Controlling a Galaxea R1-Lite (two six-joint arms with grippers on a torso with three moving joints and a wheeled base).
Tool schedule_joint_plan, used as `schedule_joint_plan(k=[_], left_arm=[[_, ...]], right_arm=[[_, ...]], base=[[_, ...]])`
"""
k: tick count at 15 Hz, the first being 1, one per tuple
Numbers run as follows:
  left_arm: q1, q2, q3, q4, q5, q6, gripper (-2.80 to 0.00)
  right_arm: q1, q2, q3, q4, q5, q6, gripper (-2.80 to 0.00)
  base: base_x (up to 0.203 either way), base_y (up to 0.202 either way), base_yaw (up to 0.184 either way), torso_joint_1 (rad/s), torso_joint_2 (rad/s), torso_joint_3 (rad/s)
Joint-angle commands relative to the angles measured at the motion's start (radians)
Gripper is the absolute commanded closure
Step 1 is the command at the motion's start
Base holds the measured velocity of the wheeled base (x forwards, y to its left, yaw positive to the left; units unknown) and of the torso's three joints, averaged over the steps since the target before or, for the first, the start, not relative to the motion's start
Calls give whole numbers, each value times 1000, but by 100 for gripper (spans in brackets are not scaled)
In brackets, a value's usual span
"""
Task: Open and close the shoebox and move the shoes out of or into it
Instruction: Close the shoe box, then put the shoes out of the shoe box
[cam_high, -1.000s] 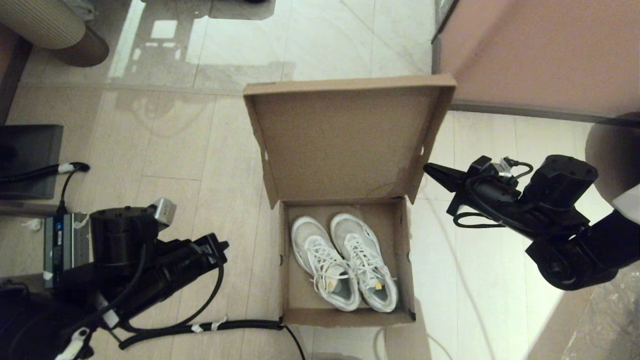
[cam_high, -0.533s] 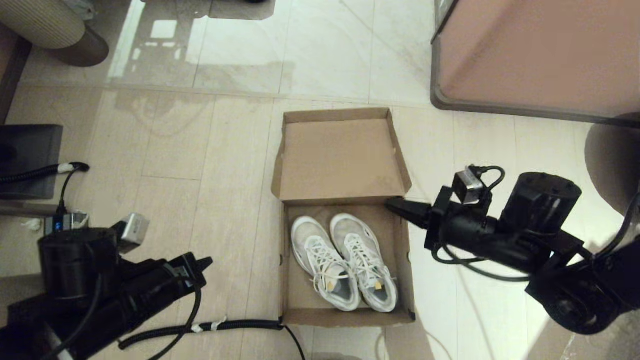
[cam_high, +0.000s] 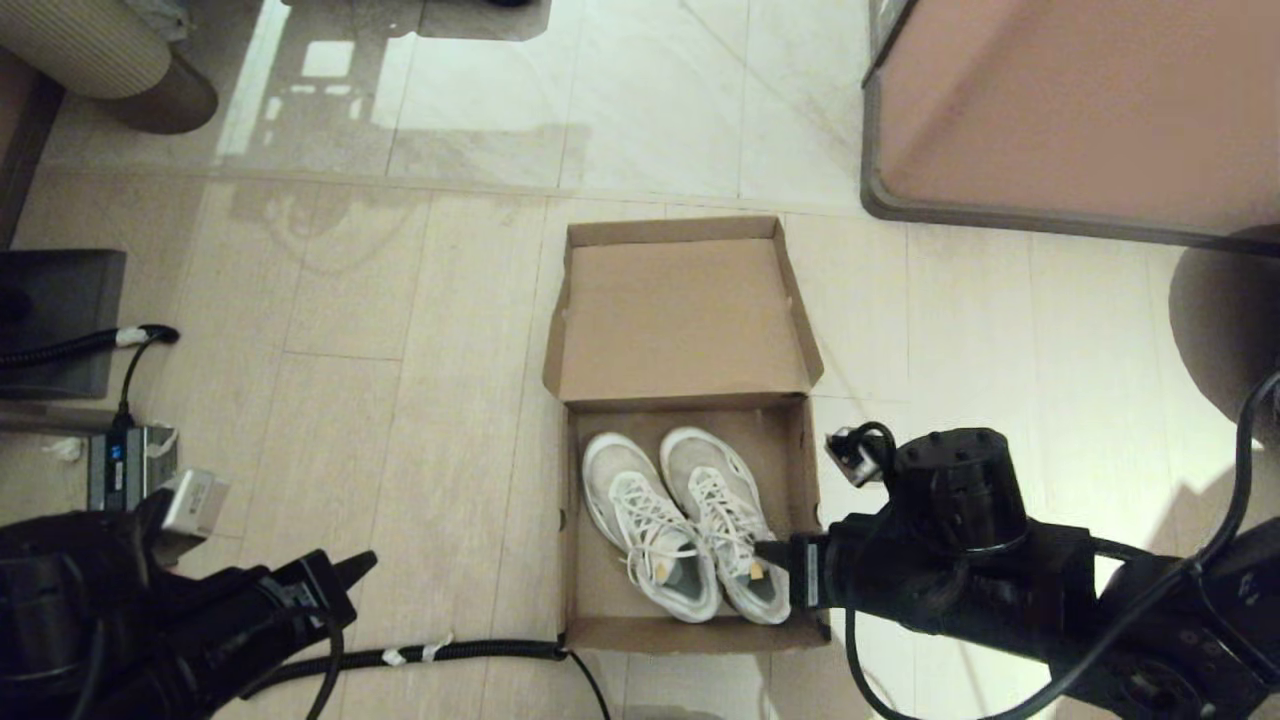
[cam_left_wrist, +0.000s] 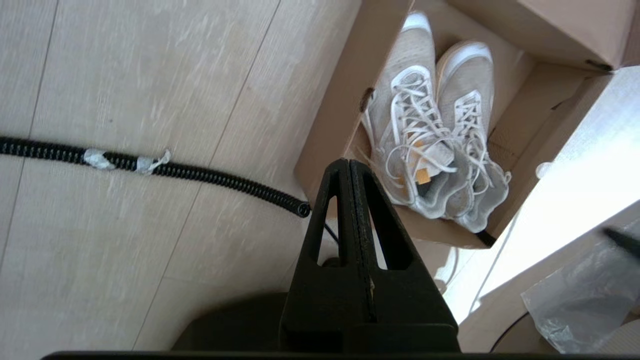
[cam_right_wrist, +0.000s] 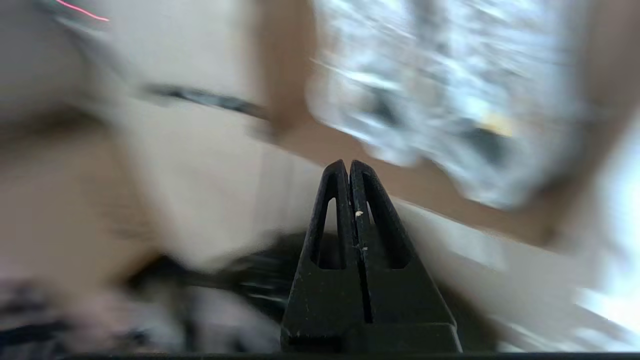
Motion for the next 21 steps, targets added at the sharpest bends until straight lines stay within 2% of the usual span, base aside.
schedule_joint_plan(k=[1, 5, 6, 9, 10, 13, 17, 21], left_arm=[[2, -3, -8, -5, 1, -3, 0], [17, 2, -23, -5, 1, -3, 0], [17, 4, -23, -5, 1, -3, 0], [23, -1, -30, -5, 1, -3, 0], [23, -1, -36, -5, 1, -3, 0], [35, 6, -78, -5, 2, -6, 0], [36, 11, -101, -5, 1, -6, 0], [36, 17, -104, -6, 1, -9, 0]], right_arm=[[3, 85, -23, 34, -72, -67, 0], [31, 226, -110, 7, -112, -87, 0], [40, 253, -141, 8, -132, -88, -280], [65, 359, -196, 7, -261, -150, -280], [88, 379, -203, 8, -280, -167, -280], [108, 426, -227, 9, -319, -186, -280], [80, 505, -332, 20, -384, -242, -280], [63, 565, -435, 96, -393, -250, -280]], base=[[0, 0, 0, 0, 0, 0], [0, 0, 0, 0, 0, 0], [0, 0, 0, 0, 0, 0], [0, 0, 0, 0, 0, 0], [0, 0, 0, 0, 0, 0], [0, 0, 0, 0, 0, 0], [0, 0, 0, 0, 0, 0], [0, 0, 0, 0, 0, 0]])
